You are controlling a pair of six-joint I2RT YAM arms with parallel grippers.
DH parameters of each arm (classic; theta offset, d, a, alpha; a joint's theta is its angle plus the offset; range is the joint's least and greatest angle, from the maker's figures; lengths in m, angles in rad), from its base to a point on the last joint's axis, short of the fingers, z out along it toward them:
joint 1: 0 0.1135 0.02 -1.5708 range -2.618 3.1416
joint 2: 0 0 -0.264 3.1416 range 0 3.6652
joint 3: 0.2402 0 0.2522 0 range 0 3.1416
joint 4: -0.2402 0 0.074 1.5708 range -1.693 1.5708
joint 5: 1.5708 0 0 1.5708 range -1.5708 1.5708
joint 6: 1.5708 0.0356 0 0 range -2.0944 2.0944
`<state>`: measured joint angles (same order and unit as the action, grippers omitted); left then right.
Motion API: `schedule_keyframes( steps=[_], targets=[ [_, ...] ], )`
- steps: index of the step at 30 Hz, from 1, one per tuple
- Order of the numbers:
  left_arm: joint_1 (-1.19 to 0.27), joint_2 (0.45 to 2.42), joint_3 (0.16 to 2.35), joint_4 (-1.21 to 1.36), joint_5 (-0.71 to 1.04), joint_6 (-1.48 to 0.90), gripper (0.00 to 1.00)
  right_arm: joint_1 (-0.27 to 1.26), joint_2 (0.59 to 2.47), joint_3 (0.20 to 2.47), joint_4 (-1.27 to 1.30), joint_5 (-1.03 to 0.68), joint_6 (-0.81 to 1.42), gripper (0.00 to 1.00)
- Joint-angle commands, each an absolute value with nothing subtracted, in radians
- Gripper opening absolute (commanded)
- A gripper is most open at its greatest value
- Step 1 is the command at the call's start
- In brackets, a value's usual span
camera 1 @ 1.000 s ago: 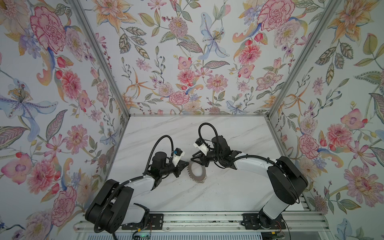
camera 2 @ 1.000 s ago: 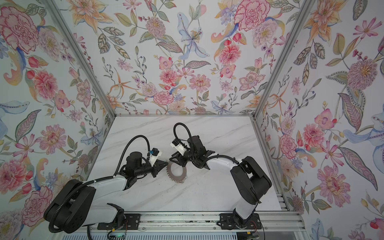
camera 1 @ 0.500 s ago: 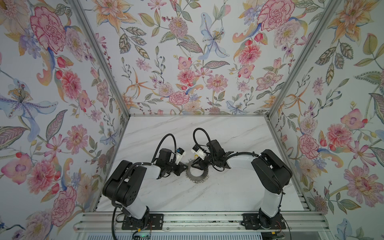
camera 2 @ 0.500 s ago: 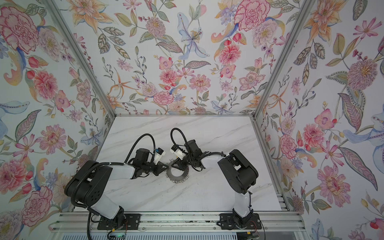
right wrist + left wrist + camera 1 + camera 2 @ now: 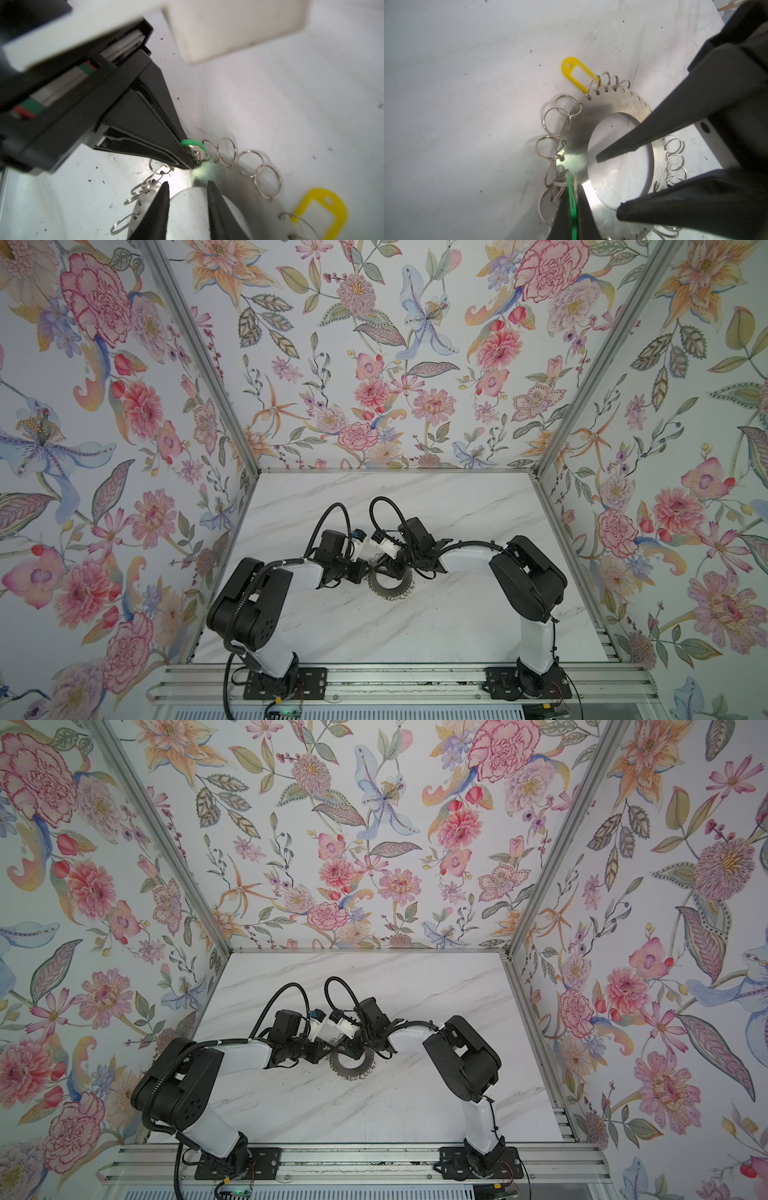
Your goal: Remove the keys from the keyring
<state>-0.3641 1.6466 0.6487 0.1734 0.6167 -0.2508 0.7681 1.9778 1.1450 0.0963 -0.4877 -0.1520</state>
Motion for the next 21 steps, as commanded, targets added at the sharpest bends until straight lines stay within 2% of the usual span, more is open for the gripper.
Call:
schedule_keyframes(
  steps=[1, 8, 12, 21],
  targets=[
    [-0.349, 1.657, 0.656, 0.113, 0.673, -0.229, 0.00, 0.761, 1.997, 1.151, 0.077, -0.471, -0.171, 0.32],
    [-0.348, 1.505, 0.640, 0.129, 0.718, -0.220, 0.00, 0.707, 1.886, 0.970, 0.235, -0.482, -0.033, 0.35],
    [-0.348, 1.430, 0.625, 0.194, 0.773, -0.251, 0.00, 0.668, 1.827, 0.889, 0.334, -0.577, 0.110, 0.35],
    [-0.349, 1.454, 0.670, 0.205, 0.875, -0.265, 0.00, 0.656, 1.781, 0.736, 0.707, -0.749, 0.462, 0.45]
  ],
)
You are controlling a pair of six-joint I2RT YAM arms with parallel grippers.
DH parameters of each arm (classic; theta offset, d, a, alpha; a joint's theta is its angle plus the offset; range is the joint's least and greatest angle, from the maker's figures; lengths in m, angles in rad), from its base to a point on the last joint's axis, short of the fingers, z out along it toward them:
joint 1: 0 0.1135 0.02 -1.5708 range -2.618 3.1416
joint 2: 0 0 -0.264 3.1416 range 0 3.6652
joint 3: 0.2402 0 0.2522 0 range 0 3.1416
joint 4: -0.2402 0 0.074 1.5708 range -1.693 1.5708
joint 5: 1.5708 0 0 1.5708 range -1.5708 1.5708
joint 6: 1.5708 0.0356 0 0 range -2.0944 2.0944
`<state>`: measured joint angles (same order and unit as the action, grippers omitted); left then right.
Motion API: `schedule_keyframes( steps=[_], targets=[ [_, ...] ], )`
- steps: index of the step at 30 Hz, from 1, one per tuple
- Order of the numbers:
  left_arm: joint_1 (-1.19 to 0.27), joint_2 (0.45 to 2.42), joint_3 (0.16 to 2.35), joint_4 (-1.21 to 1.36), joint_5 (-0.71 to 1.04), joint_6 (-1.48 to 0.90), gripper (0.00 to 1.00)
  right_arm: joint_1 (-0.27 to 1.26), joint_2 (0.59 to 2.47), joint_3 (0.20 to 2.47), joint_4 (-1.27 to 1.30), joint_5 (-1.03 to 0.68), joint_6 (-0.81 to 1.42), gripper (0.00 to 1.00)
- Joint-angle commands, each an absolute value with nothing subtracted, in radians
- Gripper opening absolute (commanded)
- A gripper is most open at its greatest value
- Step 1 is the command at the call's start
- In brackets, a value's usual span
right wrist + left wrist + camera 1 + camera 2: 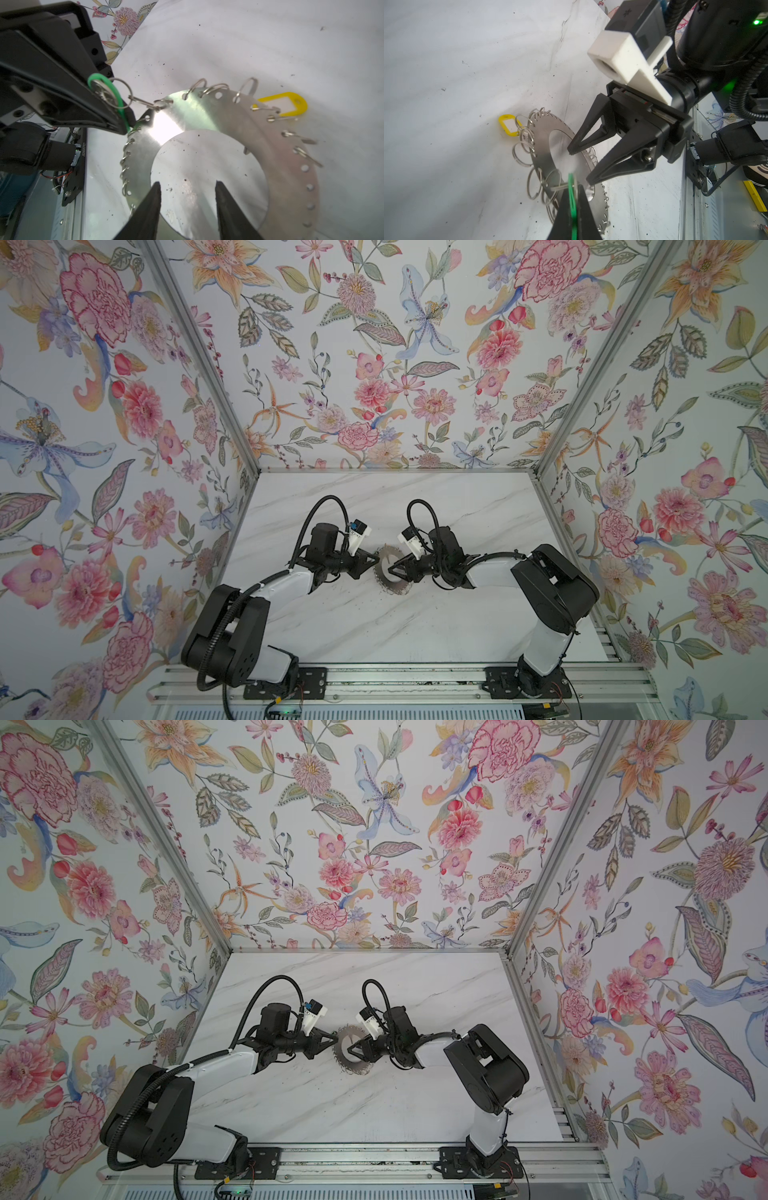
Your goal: Remove the keys from the keyring
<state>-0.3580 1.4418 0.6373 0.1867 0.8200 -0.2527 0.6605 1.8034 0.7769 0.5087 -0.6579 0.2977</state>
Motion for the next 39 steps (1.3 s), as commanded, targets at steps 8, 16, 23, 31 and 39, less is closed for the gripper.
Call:
schedule_keyframes(
  steps=[8, 16, 23, 31, 39],
  targets=[
    [-0.361, 1.438, 0.689, 0.205, 0.891, -0.284, 0.00, 0.615, 1.900, 0.726, 1.080, -0.860, 0.734, 0.48],
    [-0.365, 1.403, 0.711, 0.219, 0.901, -0.310, 0.00, 0.615, 2.013, 0.713, 1.360, -0.889, 0.951, 0.49],
    [-0.378, 1.394, 0.730, 0.238, 0.908, -0.340, 0.00, 0.629, 2.102, 0.744, 1.587, -0.862, 1.143, 0.55],
    [-0.387, 1.393, 0.729, 0.266, 0.914, -0.363, 0.00, 0.627, 2.091, 0.742, 1.540, -0.825, 1.102, 0.52],
    [-0.395, 1.408, 0.722, 0.278, 0.948, -0.355, 0.00, 0.599, 1.921, 0.677, 1.182, -0.827, 0.648, 0.41]
  ],
)
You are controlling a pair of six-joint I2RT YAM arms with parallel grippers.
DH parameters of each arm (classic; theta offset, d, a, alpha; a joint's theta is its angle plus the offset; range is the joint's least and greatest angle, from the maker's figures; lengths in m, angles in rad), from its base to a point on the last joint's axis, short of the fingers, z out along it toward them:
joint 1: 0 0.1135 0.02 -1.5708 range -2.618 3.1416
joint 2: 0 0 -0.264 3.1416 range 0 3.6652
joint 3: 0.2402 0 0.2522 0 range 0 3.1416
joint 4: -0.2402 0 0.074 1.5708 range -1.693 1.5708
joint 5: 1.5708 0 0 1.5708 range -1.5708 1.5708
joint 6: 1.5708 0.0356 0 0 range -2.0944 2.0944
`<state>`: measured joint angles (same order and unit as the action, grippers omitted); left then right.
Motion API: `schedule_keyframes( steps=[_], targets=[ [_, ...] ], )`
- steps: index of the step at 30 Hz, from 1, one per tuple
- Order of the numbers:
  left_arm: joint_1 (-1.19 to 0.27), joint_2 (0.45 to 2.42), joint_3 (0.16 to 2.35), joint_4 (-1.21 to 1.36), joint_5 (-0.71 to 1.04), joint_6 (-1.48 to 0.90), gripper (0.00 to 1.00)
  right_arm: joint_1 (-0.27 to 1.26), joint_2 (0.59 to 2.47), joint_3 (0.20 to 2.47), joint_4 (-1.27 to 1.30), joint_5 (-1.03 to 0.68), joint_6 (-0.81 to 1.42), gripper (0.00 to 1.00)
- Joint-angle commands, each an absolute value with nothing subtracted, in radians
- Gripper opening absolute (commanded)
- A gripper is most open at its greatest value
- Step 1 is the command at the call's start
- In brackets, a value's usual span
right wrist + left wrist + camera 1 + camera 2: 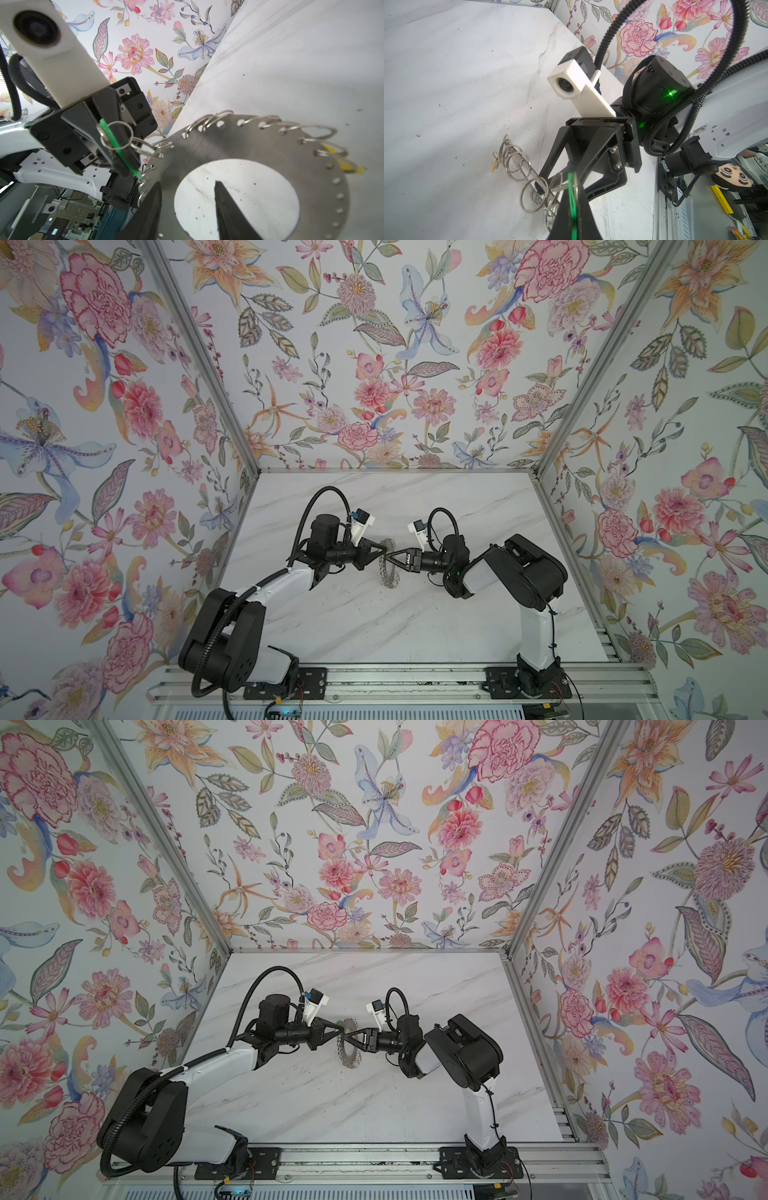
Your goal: Remove the keys from the keyring
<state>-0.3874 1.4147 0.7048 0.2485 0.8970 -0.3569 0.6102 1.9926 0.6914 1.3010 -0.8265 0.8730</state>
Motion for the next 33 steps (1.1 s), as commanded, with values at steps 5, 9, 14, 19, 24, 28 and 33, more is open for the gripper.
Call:
schedule_keyframes(
  steps=[5, 9, 14, 19, 24, 28, 33],
  targets=[
    [-0.396, 1.429, 0.782, 0.093, 0.917, -0.231, 0.00, 0.629, 1.775, 0.716, 0.761, -0.698, 0.181, 0.38],
    [-0.403, 1.451, 0.830, -0.021, 0.896, -0.150, 0.00, 0.679, 1.757, 0.791, 0.599, -0.582, 0.005, 0.36],
    [-0.407, 1.482, 0.861, -0.077, 0.913, -0.061, 0.00, 0.677, 1.744, 0.823, 0.576, -0.546, -0.050, 0.30],
    [-0.407, 1.499, 0.837, -0.002, 0.968, -0.048, 0.00, 0.674, 1.719, 0.817, 0.562, -0.516, -0.067, 0.30],
    [-0.411, 1.524, 0.852, -0.028, 1.021, -0.018, 0.00, 0.663, 1.675, 0.775, 0.588, -0.524, -0.044, 0.30],
    [-0.423, 1.527, 0.854, -0.028, 1.048, 0.004, 0.00, 0.664, 1.621, 0.756, 0.575, -0.536, -0.046, 0.32],
    [-0.429, 1.510, 0.838, 0.019, 1.134, 0.028, 0.00, 0.666, 1.578, 0.749, 0.538, -0.550, -0.059, 0.30]
  ],
)
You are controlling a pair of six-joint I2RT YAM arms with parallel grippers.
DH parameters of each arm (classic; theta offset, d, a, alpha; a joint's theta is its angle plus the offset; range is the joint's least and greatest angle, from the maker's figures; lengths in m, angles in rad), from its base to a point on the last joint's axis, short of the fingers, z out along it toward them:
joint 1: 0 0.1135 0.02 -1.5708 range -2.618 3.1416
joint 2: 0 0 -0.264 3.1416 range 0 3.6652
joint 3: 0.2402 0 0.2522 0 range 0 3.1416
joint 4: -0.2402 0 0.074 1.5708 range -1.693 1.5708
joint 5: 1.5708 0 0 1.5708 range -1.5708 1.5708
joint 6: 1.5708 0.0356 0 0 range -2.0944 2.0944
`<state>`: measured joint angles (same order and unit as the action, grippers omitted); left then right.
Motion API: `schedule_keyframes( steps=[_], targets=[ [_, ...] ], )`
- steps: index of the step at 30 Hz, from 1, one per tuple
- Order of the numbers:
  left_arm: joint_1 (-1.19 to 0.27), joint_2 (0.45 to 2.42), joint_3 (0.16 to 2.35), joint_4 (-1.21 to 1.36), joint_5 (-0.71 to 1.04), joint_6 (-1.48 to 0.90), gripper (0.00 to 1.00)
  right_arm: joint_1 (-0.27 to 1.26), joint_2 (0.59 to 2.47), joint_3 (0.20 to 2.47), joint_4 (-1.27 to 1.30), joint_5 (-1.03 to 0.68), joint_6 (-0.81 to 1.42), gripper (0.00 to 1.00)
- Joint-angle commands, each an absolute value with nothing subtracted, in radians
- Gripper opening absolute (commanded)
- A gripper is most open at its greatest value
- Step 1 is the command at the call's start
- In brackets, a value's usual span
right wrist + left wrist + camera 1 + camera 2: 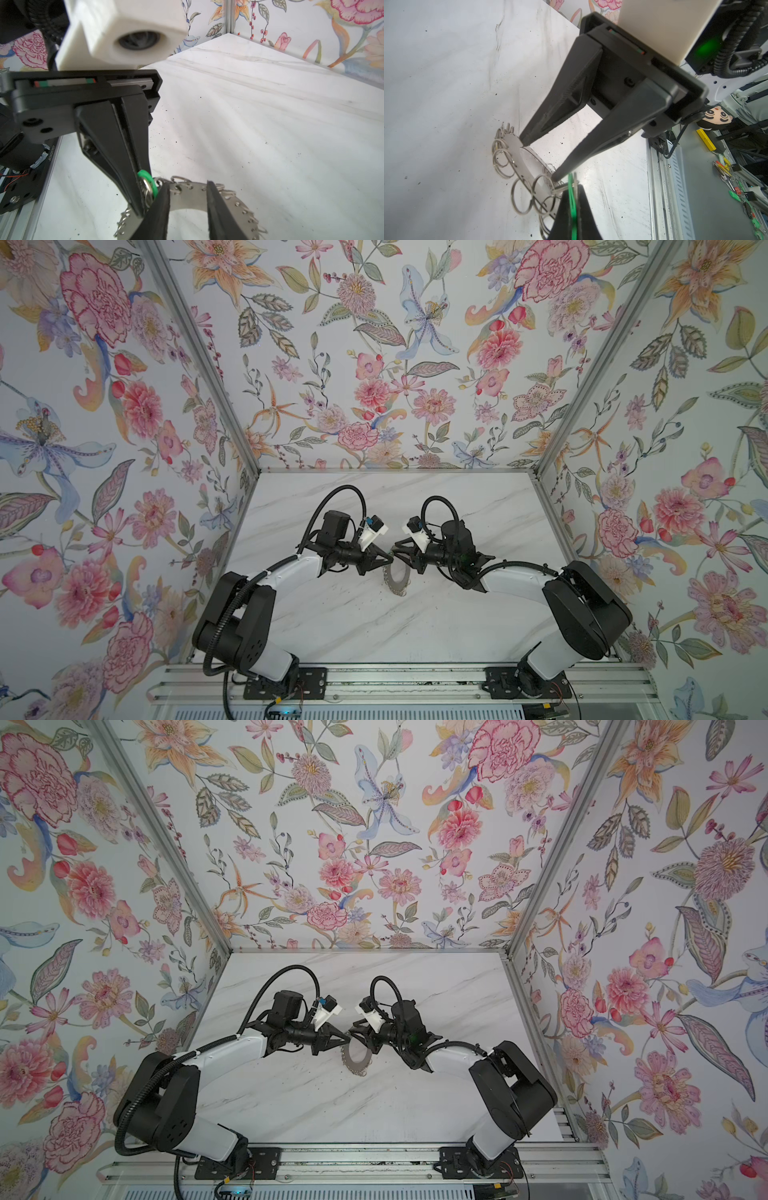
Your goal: Remove the keys from the keyring
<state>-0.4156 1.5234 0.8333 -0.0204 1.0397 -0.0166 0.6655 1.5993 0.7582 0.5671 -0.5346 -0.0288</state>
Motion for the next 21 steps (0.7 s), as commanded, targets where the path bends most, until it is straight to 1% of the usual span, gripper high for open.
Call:
schedule_keyframes(
  steps=[1, 6, 8, 13, 21],
  targets=[
    [-0.430, 1.508, 0.835, 0.026, 1.141, 0.033, 0.00, 0.666, 1.576, 0.755, 0.522, -0.554, -0.064, 0.30],
    [-0.429, 1.519, 0.832, 0.034, 1.192, 0.070, 0.00, 0.668, 1.541, 0.727, 0.490, -0.531, -0.078, 0.30],
    [-0.429, 1.531, 0.847, -0.001, 1.203, 0.111, 0.00, 0.662, 1.534, 0.718, 0.477, -0.519, -0.075, 0.30],
    [-0.430, 1.619, 0.952, -0.217, 1.216, 0.314, 0.00, 0.655, 1.485, 0.648, 0.502, -0.498, -0.049, 0.30],
    [-0.428, 1.767, 1.186, -0.658, 1.230, 0.685, 0.00, 0.656, 1.403, 0.591, 0.492, -0.483, -0.037, 0.31]
  ],
)
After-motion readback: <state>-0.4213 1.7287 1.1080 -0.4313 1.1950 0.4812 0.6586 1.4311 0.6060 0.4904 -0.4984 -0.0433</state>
